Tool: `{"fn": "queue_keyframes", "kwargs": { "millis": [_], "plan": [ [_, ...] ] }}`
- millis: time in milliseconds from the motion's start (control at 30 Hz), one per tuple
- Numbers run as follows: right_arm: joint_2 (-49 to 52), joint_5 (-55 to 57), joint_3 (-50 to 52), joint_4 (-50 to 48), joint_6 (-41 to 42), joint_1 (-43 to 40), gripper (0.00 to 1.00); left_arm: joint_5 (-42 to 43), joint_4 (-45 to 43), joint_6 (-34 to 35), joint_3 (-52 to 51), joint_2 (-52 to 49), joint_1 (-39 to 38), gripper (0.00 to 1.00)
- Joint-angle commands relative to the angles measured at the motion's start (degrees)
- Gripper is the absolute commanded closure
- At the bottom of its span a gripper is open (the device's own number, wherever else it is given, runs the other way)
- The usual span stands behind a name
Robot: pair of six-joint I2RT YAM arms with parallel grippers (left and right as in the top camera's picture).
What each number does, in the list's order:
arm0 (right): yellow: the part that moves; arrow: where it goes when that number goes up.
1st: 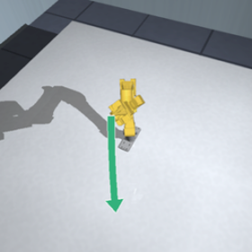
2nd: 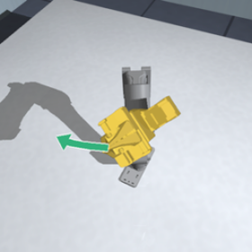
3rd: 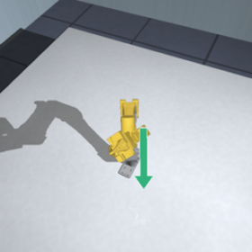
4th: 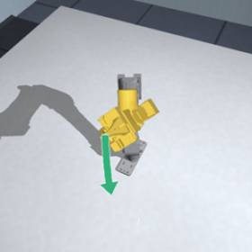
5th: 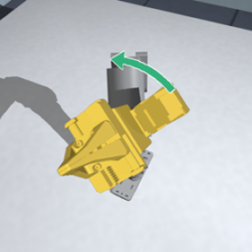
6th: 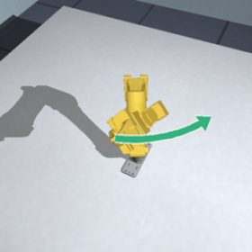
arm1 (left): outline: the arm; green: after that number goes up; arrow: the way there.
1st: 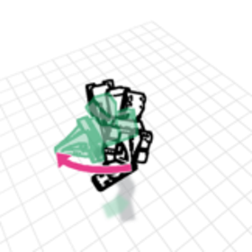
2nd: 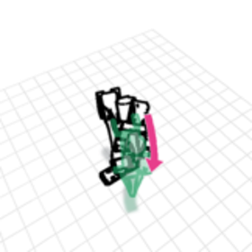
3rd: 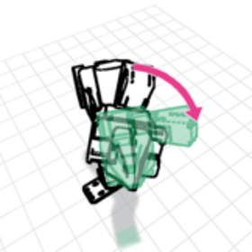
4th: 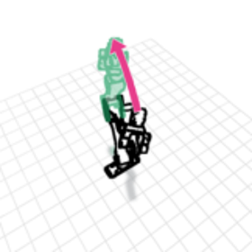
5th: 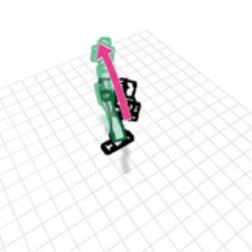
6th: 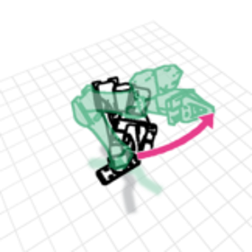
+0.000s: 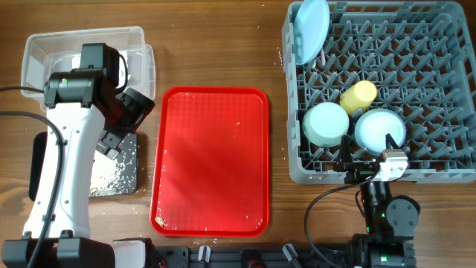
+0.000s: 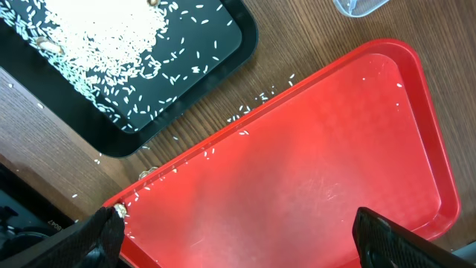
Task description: Sort waste into correct bins and load items into the dishwasher rack
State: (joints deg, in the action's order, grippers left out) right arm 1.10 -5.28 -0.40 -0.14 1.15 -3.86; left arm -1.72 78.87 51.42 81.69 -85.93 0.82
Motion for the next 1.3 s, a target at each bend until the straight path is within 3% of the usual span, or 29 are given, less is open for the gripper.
{"fn": "queue_keyframes", "kwargs": {
  "millis": [0,600,633,667,700,967,1100,1267],
  "plan": [
    [-0.9,0.52,0.11,-0.02,-1.16,-0.24,0.0,-0.94,0.04,0.48,0.07,0.44,0.31,0.0],
    [-0.9,0.5,0.11,-0.02,-1.14,-0.24,0.0,-1.4,-0.15,0.48,0.07,0.57,0.33,0.0],
    [-0.9,0.5,0.09,-0.02,-1.14,-0.24,0.0,-2.64,-0.13,0.48,0.07,0.57,0.33,0.08],
    [-0.9,0.52,0.11,-0.02,-1.16,-0.24,0.0,-3.93,0.31,0.48,0.07,0.68,0.33,0.32],
    [-0.9,0.52,0.09,-0.02,-1.14,-0.24,0.0,-3.96,0.26,0.42,0.07,0.9,0.31,0.0],
    [-0.9,0.5,0.11,-0.02,-1.16,-0.24,0.0,-3.87,3.69,-1.22,-0.96,5.07,0.31,0.0],
    [-0.9,0.5,0.11,-0.02,-1.16,-0.24,0.0,-3.72,-2.45,-1.27,-6.21,10.88,0.13,0.0],
    [-0.9,0.52,0.09,-0.02,-1.14,-0.24,0.0,-3.5,-15.26,-1.33,-20.94,23.89,-0.35,0.0]
  ]
}}
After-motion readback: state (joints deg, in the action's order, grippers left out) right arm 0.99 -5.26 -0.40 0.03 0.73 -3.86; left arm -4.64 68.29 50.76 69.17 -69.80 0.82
